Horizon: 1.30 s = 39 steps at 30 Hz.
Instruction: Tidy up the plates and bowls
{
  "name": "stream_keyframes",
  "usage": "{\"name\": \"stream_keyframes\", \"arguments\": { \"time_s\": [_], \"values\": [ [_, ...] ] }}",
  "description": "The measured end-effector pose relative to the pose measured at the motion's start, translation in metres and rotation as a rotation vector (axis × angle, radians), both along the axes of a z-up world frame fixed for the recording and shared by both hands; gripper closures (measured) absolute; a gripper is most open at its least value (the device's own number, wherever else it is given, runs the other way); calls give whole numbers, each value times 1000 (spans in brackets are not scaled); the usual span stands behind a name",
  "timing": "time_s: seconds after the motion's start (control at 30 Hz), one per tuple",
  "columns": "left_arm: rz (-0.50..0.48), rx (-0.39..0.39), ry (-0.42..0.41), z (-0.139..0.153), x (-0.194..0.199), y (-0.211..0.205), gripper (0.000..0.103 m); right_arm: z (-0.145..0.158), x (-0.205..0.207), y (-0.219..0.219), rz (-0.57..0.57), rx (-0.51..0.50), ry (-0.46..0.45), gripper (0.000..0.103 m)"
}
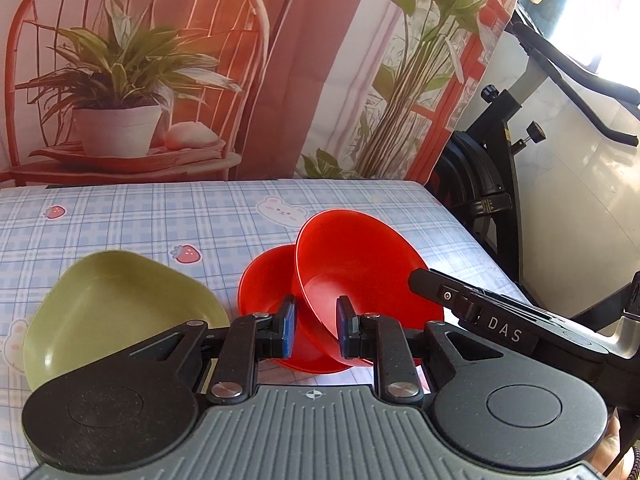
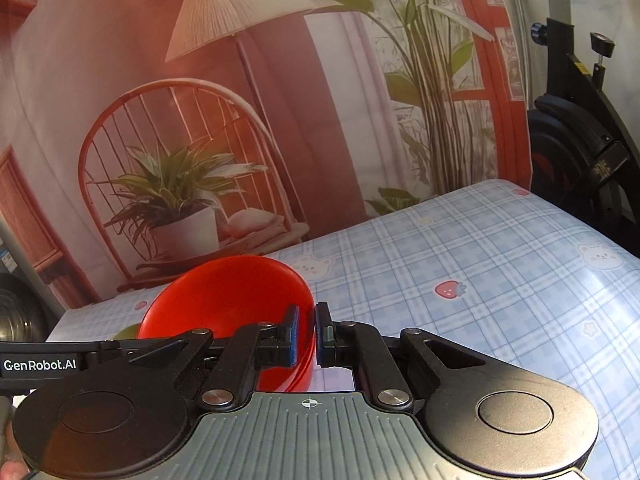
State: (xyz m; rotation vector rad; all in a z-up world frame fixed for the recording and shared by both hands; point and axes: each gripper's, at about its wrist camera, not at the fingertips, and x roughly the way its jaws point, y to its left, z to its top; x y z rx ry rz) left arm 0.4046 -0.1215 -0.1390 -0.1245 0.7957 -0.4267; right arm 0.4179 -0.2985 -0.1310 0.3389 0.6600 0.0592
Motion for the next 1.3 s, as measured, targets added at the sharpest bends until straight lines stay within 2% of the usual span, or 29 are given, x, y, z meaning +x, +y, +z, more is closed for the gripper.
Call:
{"name": "stream_keyframes", "arguments": {
  "time_s": [0.37, 0.83, 1.07, 1.3],
  "values": [
    [-10, 63, 36, -20, 22, 9, 81, -22, 13, 14, 22, 4, 29, 95],
    [-46, 119, 17, -24, 31, 4, 78, -32, 10, 12, -13, 6, 48, 92],
    [-18, 127, 30, -26, 34, 9, 78, -39, 9, 9, -29, 34, 70, 86],
    [-10, 129, 33, -26, 40, 8, 78, -48, 10, 9, -19, 107, 85, 89]
  ]
}}
